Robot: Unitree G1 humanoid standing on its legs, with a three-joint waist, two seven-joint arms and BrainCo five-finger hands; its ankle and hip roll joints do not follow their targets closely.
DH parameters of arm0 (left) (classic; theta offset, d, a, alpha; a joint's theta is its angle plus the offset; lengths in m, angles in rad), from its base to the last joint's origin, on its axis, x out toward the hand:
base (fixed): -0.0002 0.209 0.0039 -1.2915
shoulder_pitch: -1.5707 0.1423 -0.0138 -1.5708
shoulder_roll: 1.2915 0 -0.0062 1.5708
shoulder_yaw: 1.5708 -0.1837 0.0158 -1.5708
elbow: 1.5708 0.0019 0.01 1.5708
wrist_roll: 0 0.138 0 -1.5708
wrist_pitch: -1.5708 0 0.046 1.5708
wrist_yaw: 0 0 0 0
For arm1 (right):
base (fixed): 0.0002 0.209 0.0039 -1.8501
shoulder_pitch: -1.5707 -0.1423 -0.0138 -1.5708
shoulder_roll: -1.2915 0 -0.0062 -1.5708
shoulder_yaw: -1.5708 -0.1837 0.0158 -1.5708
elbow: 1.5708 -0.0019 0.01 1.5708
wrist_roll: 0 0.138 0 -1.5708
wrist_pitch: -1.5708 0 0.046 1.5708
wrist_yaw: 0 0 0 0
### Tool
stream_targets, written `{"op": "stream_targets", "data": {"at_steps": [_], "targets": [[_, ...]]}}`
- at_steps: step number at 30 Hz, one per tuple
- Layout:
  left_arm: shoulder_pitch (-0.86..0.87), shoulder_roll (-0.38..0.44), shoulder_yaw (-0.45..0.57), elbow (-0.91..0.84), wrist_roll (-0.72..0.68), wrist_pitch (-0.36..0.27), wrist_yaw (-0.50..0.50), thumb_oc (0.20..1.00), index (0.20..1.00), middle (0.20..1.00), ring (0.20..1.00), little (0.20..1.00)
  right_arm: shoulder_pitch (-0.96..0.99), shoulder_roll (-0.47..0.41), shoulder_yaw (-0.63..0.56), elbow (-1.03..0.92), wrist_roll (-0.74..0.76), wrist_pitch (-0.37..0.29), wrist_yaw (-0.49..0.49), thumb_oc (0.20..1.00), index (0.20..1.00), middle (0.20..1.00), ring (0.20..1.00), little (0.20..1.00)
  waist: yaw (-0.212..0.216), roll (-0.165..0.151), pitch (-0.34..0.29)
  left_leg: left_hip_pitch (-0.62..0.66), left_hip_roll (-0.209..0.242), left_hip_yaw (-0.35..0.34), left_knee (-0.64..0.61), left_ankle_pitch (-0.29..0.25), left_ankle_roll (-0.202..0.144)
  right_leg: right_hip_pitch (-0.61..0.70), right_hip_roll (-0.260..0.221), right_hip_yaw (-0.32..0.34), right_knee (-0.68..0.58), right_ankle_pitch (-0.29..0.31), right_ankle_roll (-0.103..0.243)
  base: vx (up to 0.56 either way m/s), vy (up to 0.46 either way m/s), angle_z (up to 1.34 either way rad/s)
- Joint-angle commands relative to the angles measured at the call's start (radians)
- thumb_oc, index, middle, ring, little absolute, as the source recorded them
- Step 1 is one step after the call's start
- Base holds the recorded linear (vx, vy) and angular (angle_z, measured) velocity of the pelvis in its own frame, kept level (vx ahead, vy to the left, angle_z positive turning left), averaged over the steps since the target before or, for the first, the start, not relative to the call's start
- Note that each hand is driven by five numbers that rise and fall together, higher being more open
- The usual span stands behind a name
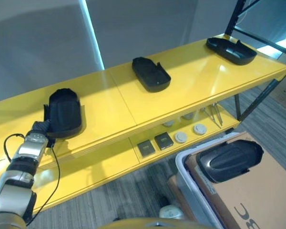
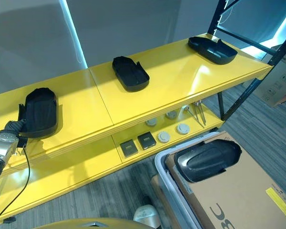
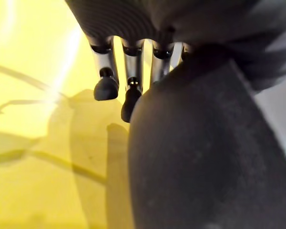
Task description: Move parts from the plastic box to the shelf.
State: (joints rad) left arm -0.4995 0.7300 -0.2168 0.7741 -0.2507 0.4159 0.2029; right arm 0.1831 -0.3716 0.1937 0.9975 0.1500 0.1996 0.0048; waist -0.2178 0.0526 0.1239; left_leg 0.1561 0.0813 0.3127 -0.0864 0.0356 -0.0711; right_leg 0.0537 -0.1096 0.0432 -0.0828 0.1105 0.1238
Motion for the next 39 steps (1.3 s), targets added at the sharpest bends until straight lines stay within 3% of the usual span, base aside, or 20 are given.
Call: {"op": "stream_targets", "data": {"at_steps": [1, 22, 23, 24, 32, 35, 39], "targets": [[-0.126, 0.044, 0.012, 0.034, 0.063, -0.015, -0.009, 0.200, 0.200, 0.200, 0.200, 0.200, -0.018, -0.035, 0.025, 0.026, -0.026, -0.012, -0.004, 1.000, 1.000, 1.000, 1.000, 1.000, 0.004, -0.006, -0.026, -0.045, 0.022, -0.014, 0.054, -0.038, 0.023, -0.041, 0.035, -0.002, 0.049, -0.049, 0.030, 0.01, 0.002, -0.04], [-0.140, -0.064, -0.017, 0.190, 0.050, -0.026, 0.077, 0.200, 0.200, 0.200, 0.200, 0.200, -0.040, -0.031, 0.054, 0.060, -0.016, -0.036, -0.009, 1.000, 1.000, 1.000, 1.000, 1.000, -0.017, -0.018, -0.027, -0.015, 0.023, 0.012, 0.047, -0.055, 0.029, -0.018, 0.043, 0.008, 0.042, -0.061, 0.023, 0.00, 0.000, -0.01], [-0.140, -0.064, -0.017, 0.195, 0.049, -0.029, 0.078, 0.567, 0.567, 0.567, 0.567, 0.567, -0.041, -0.033, 0.053, 0.060, -0.016, -0.035, -0.007, 1.000, 1.000, 1.000, 1.000, 1.000, -0.018, -0.019, -0.028, -0.014, 0.023, 0.013, 0.048, -0.055, 0.029, -0.017, 0.043, 0.008, 0.043, -0.061, 0.023, 0.00, 0.000, 0.00], [-0.140, -0.063, -0.016, 0.197, 0.047, -0.028, 0.078, 1.000, 1.000, 1.000, 1.000, 1.000, -0.042, -0.033, 0.052, 0.061, -0.019, -0.034, -0.008, 1.000, 1.000, 1.000, 1.000, 1.000, -0.018, -0.018, -0.028, -0.012, 0.024, 0.014, 0.047, -0.055, 0.029, -0.016, 0.043, 0.009, 0.043, -0.061, 0.023, 0.00, 0.000, 0.00], [-0.162, -0.059, -0.010, 0.175, 0.003, -0.074, 0.128, 1.000, 1.000, 1.000, 1.000, 1.000, -0.054, -0.032, 0.058, 0.081, -0.022, -0.045, -0.006, 1.000, 1.000, 1.000, 1.000, 1.000, -0.011, -0.017, -0.028, -0.006, 0.019, 0.008, 0.043, -0.057, 0.029, -0.008, 0.041, 0.001, 0.040, -0.064, 0.022, 0.00, 0.000, 0.00], [-0.173, -0.043, 0.001, 0.111, -0.008, -0.120, 0.133, 1.000, 1.000, 1.000, 1.000, 1.000, -0.056, -0.034, 0.057, 0.066, -0.021, -0.034, -0.009, 1.000, 1.000, 1.000, 1.000, 1.000, -0.003, -0.017, -0.025, -0.004, 0.019, 0.003, 0.042, -0.058, 0.028, -0.002, 0.039, -0.006, 0.038, -0.065, 0.022, 0.00, 0.000, 0.00], [-0.153, -0.008, 0.010, -0.071, -0.009, -0.123, 0.116, 1.000, 1.000, 1.000, 1.000, 1.000, -0.048, -0.029, 0.055, 0.047, -0.025, -0.027, -0.010, 1.000, 1.000, 1.000, 1.000, 1.000, 0.015, -0.019, -0.021, -0.004, 0.022, -0.005, 0.042, -0.056, 0.027, 0.002, 0.039, -0.016, 0.040, -0.068, 0.020, -0.01, -0.001, 0.03]]}}
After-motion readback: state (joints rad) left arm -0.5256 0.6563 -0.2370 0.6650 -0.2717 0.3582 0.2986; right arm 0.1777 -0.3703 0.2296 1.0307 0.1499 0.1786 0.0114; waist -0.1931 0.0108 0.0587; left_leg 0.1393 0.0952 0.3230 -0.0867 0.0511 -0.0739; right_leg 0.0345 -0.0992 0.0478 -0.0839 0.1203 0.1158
